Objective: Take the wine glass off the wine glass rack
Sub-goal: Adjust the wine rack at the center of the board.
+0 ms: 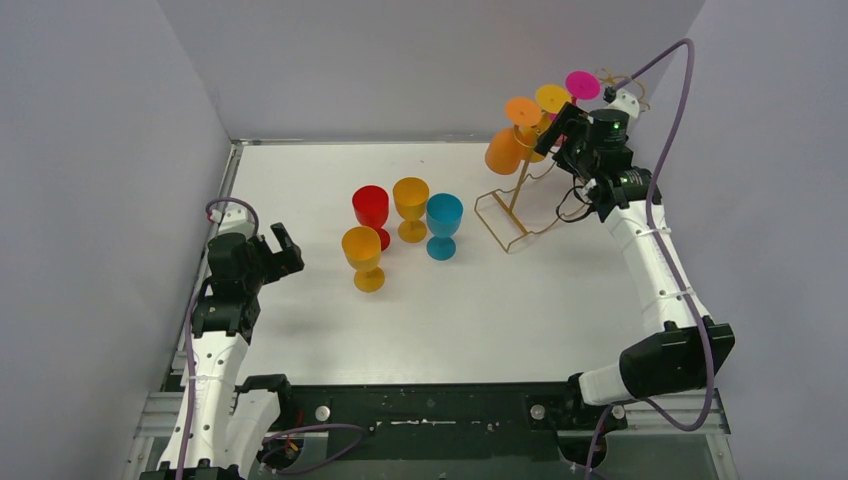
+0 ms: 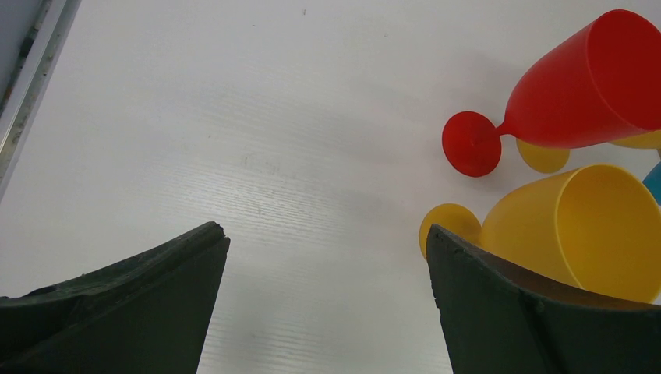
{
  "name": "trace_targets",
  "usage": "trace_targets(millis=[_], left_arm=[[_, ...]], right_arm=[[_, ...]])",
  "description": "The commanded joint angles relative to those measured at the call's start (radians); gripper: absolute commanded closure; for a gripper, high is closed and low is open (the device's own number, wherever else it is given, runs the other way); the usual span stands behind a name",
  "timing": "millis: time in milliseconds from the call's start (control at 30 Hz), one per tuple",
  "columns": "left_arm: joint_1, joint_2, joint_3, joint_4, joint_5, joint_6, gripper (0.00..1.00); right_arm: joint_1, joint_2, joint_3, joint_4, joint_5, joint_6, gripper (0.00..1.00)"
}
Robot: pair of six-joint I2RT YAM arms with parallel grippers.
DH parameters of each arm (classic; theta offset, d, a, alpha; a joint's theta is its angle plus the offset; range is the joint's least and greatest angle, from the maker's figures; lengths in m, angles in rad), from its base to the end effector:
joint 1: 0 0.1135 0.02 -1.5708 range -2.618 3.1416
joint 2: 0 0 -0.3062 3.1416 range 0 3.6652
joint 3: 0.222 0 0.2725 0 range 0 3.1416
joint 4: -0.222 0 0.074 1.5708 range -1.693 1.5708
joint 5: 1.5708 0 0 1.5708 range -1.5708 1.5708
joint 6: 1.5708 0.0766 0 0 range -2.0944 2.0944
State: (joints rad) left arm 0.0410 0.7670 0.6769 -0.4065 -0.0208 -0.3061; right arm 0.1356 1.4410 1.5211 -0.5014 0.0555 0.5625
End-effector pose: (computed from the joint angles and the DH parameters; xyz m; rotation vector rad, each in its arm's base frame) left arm 0.2018 0.0099 0.2901 -0.3701 2.0370 -0.1416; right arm 0.3750 0.0469 0.4367 0.4617 1.9594 0.3933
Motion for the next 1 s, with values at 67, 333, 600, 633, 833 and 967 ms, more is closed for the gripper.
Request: trace_targets(millis=[67, 333, 600, 633, 833, 967], left_arm=[[0.003, -0.009, 0.0, 0.054, 0.021, 0.016, 0.03], [0.003, -0.009, 0.001, 0.054, 0.021, 0.018, 0.03], [0.003, -0.007, 0.001, 0.054, 0.021, 0.018, 0.03], [0.003, -0.008, 0.0, 0.054, 0.021, 0.018, 0.03], [0.003, -0.006, 0.001, 0.055, 0.032, 0.018, 0.03], [0.003, -0.007, 0.0, 0.054, 0.043, 0.019, 0.03]], right_arm=[[-0.054, -0.074, -0.009, -0.064, 0.002, -0.066, 0.18], [-0.099, -0.125, 0.004, -0.076, -0.119, -0.07, 0.21], [-0.1, -0.113, 0.119, -0.035, -0.279, -0.008, 0.22], [-0.1, -0.111, 0.117, -0.015, -0.284, 0.014, 0.24], [-0.101, -0.032, 0.107, 0.106, -0.369, 0.097, 0.34], [-0.1, 0.008, 0.094, 0.17, -0.371, 0.143, 0.39]])
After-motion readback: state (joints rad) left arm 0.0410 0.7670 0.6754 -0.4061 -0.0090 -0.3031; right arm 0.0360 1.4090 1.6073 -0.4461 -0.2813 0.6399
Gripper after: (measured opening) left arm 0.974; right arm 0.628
